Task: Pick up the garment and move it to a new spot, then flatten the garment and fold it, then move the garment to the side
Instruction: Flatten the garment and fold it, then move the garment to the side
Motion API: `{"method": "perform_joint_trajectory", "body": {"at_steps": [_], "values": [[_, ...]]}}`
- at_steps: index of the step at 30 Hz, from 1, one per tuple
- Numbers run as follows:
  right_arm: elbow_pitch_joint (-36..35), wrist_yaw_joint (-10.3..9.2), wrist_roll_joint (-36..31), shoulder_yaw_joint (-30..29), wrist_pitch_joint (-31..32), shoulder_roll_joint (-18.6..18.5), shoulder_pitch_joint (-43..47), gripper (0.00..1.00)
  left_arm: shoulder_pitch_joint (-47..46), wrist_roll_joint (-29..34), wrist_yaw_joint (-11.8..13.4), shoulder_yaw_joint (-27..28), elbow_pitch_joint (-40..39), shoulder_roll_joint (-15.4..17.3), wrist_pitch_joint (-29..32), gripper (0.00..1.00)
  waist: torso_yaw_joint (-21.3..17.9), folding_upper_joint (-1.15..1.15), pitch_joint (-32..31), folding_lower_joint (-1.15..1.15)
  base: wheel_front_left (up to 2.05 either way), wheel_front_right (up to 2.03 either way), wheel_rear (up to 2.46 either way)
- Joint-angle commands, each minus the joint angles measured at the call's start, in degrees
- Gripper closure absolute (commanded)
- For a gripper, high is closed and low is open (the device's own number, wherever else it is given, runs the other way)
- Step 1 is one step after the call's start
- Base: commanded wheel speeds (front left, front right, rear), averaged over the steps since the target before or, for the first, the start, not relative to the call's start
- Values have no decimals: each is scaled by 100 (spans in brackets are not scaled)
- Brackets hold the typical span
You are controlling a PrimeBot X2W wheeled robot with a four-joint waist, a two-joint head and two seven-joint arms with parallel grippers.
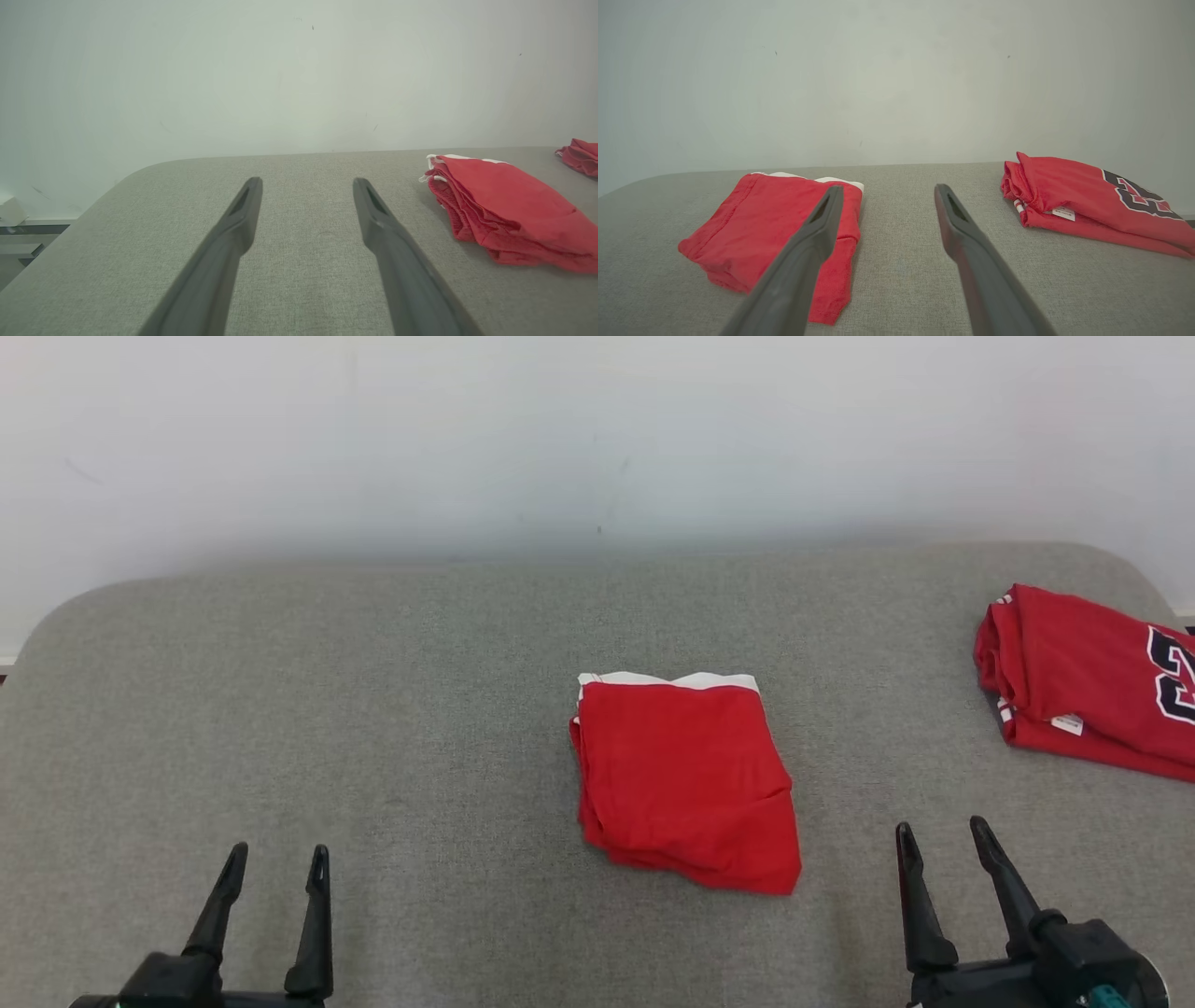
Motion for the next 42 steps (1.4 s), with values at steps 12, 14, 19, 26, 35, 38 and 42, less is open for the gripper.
{"method": "perform_joint_trajectory", "body": {"at_steps": [12,14,19,26,35,38,42], "values": [[42,-17,7,-6,1,-6,159,0,448,-159,12,-86,-446,135,-1,0,134,0,-51,0,0,0,0],[31,-17,16,40,1,-21,123,0,470,-172,13,-70,-451,139,-1,0,152,0,-44,0,0,0,0],[40,-17,44,110,2,-50,74,0,455,-156,13,-75,-444,90,-1,0,183,0,-27,0,0,0,0],[61,-17,41,143,2,-74,61,0,404,-112,14,-74,-456,32,-1,0,193,0,-13,0,0,0,0],[95,-17,11,179,1,-67,50,0,401,-70,14,-49,-428,3,-1,0,168,0,-18,0,0,0,0],[105,-17,15,190,1,-65,38,0,401,-62,14,-47,-427,-8,-1,0,161,0,-15,0,0,0,0],[104,-17,5,190,1,-64,18,0,374,-72,14,-39,-429,-20,-1,0,168,0,6,0,0,0,0]]}}
